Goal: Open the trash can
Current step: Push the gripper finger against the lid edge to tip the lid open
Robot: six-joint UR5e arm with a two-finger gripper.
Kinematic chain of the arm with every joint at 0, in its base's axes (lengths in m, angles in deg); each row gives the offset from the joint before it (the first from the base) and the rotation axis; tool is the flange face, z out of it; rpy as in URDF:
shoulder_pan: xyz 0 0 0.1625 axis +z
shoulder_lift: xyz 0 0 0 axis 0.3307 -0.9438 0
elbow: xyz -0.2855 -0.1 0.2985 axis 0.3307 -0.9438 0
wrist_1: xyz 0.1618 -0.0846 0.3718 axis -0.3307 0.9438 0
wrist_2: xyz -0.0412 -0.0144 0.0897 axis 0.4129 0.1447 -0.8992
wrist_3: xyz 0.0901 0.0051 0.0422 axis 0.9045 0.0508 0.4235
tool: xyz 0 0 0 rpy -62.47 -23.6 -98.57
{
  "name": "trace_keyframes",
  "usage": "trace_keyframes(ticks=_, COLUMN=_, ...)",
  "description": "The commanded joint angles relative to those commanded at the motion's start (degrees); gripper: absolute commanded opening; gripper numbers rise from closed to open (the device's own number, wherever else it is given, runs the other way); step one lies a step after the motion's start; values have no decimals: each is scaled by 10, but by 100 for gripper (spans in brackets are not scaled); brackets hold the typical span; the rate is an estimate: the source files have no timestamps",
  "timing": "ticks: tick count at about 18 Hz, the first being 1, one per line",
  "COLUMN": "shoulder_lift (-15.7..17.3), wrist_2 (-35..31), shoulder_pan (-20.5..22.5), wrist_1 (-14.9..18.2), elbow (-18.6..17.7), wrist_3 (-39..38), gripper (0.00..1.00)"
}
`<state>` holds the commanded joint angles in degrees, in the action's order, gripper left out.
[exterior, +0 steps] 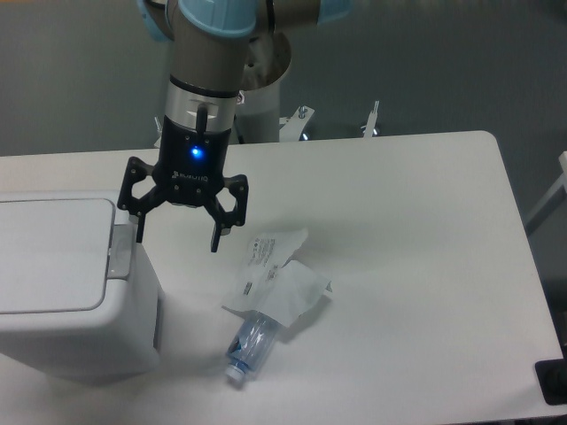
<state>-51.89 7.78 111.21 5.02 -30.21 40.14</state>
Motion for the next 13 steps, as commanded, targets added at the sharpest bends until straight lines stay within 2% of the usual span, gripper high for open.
trace_keyframes(ticks=13, shoulder_lift=-6, wrist_2=0, shoulder_pan=-8, wrist_1=0, elbow=-2, wrist_3=-8, gripper=100)
